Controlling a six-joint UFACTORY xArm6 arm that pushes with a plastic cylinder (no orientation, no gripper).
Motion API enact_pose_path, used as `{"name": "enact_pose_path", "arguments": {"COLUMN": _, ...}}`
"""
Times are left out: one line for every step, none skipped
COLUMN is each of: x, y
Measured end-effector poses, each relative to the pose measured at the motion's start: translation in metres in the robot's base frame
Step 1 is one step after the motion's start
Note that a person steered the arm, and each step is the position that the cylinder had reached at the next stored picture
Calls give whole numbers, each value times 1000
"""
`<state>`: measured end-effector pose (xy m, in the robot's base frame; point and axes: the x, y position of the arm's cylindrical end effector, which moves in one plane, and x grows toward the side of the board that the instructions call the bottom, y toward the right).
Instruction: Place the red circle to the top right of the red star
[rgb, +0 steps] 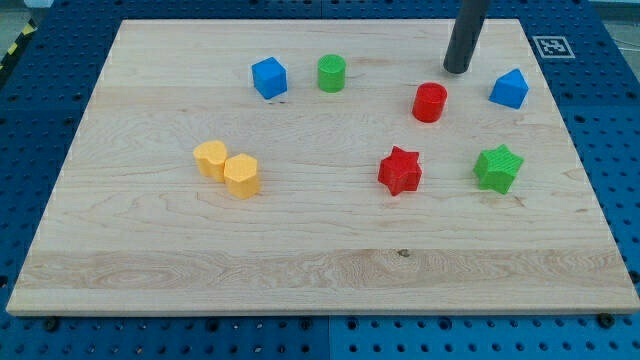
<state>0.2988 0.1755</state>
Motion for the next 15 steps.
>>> {"name": "enact_pose_path", "arguments": {"x": 15, "y": -9}}
{"name": "enact_pose_path", "arguments": {"x": 44, "y": -9}}
{"name": "enact_pose_path", "arguments": {"x": 75, "y": -6}}
{"name": "enact_pose_path", "arguments": {"x": 82, "y": -4}}
{"name": "enact_pose_path", "arguments": {"x": 76, "y": -4}}
{"name": "enact_pose_path", "arguments": {"x": 65, "y": -2}}
{"name": "enact_pose_path", "arguments": {"x": 44, "y": -2}}
{"name": "enact_pose_path", "arguments": {"x": 38, "y": -2}}
{"name": "enact_pose_path", "arguments": {"x": 36, "y": -3}}
{"name": "enact_pose_path", "arguments": {"x": 36, "y": -4}}
{"name": "enact_pose_path", "arguments": {"x": 41, "y": -7}}
{"name": "enact_pose_path", "arguments": {"x": 52, "y": -9}}
{"name": "enact_pose_path", "arguments": {"x": 53, "y": -16}}
{"name": "enact_pose_path", "arguments": {"x": 53, "y": -23}}
{"name": "enact_pose_path", "arguments": {"x": 53, "y": -26}}
